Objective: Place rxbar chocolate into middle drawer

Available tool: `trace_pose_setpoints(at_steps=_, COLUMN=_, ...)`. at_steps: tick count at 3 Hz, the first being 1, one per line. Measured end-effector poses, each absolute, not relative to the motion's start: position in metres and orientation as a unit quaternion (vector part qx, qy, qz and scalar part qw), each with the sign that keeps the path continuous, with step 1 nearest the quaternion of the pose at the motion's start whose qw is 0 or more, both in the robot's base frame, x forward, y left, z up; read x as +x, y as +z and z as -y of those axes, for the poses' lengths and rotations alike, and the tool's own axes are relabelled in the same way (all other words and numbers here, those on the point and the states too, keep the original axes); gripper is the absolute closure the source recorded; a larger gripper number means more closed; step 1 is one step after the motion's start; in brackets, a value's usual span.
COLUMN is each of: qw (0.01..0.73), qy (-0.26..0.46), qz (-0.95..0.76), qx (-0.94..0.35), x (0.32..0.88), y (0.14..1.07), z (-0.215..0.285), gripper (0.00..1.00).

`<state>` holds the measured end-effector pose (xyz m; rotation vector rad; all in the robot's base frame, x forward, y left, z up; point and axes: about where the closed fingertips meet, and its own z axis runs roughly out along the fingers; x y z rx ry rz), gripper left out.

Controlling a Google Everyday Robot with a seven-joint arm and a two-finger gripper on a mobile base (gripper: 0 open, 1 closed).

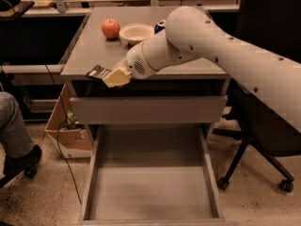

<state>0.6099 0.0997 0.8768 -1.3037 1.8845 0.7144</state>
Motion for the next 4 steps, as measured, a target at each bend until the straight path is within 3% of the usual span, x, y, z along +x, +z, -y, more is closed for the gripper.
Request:
trace_pose_setpoints(at_steps=2, qw=0.346, qy=0.264, qz=-0.728, qx=-0.529, x=0.608, y=0.866, z=-0.101, gripper=1.0)
trace_pose_setpoints(at_steps=4, qw=0.259, qy=0.203, qz=-0.733, qx=-0.595, x=0.554, y=0.8, z=-0.052, gripper=1.0)
